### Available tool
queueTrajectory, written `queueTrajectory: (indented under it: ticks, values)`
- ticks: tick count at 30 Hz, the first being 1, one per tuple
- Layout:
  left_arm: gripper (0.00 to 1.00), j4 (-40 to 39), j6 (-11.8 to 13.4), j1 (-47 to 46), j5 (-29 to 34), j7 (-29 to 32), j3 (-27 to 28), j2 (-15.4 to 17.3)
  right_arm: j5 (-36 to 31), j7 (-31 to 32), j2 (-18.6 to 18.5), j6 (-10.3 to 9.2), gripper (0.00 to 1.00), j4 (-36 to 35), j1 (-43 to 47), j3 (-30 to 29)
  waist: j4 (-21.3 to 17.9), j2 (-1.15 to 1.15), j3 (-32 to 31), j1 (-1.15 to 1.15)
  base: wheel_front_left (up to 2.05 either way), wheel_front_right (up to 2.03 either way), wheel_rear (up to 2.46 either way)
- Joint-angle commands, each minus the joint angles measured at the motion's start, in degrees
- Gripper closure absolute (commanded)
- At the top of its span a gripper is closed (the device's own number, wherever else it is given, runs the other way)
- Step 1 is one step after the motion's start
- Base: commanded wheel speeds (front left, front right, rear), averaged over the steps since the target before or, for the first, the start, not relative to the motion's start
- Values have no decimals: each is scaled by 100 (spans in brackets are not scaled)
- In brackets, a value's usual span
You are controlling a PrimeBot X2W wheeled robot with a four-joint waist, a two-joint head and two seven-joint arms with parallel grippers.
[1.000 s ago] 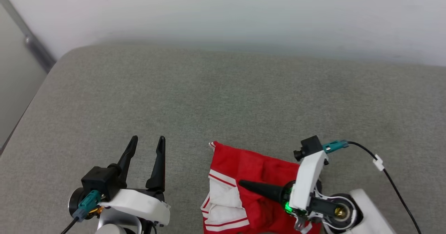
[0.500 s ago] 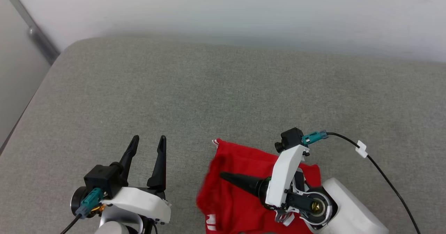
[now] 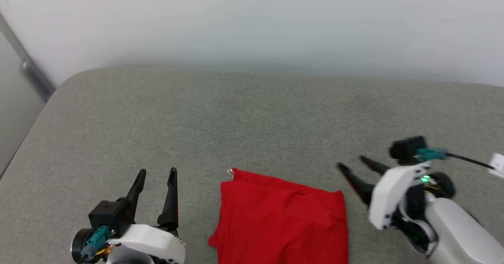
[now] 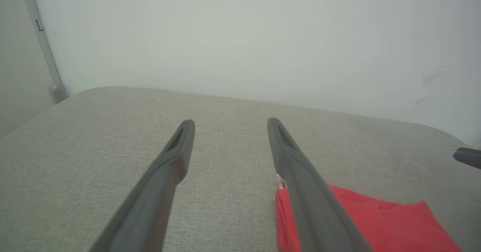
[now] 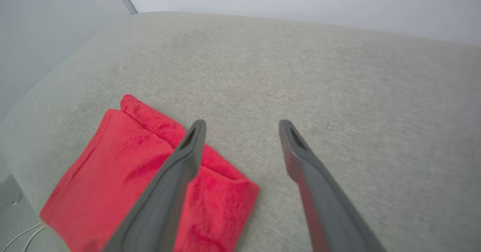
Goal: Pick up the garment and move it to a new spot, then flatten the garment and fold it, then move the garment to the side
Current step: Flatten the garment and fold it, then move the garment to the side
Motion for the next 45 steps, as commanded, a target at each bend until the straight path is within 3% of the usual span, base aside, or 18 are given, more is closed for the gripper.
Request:
queueTrajectory:
  ticks: [1,5,10,15,22,29,39,45]
  values:
    - [0,-25,43,81,-10,3,22,22,-260,-171,-96,-4,0,34,195,-238,-106,0,-90,0,0,0,0]
    - [0,-36,78,191,-54,-23,112,45,-1150,-732,-199,-4,0,-170,574,-1219,-276,0,-153,0,0,0,0]
    - [0,-63,159,278,-3,-52,189,68,-1950,-1317,93,-4,0,-1005,1281,-2463,-452,0,-197,0,0,0,0]
    - [0,-66,143,304,46,-62,228,77,-2497,-1353,479,-5,0,-2048,2038,-3178,-549,0,-210,0,0,0,0]
    - [0,-21,157,351,139,-83,278,40,-2862,-1102,985,-4,0,-3117,3029,-3430,-622,0,-248,0,0,0,0]
    - [0,-26,166,456,237,-94,402,33,-2910,-902,1117,-5,0,-3533,3370,-3542,-680,0,-245,0,0,0,0]
    - [0,14,168,453,317,-98,430,54,-2784,-628,1212,-5,0,-3534,3354,-3679,-714,0,-207,0,0,0,0]
    - [0,-23,151,342,360,-100,464,52,-1965,507,1101,-5,0,-2901,3134,-4276,-679,0,-119,0,0,0,0]
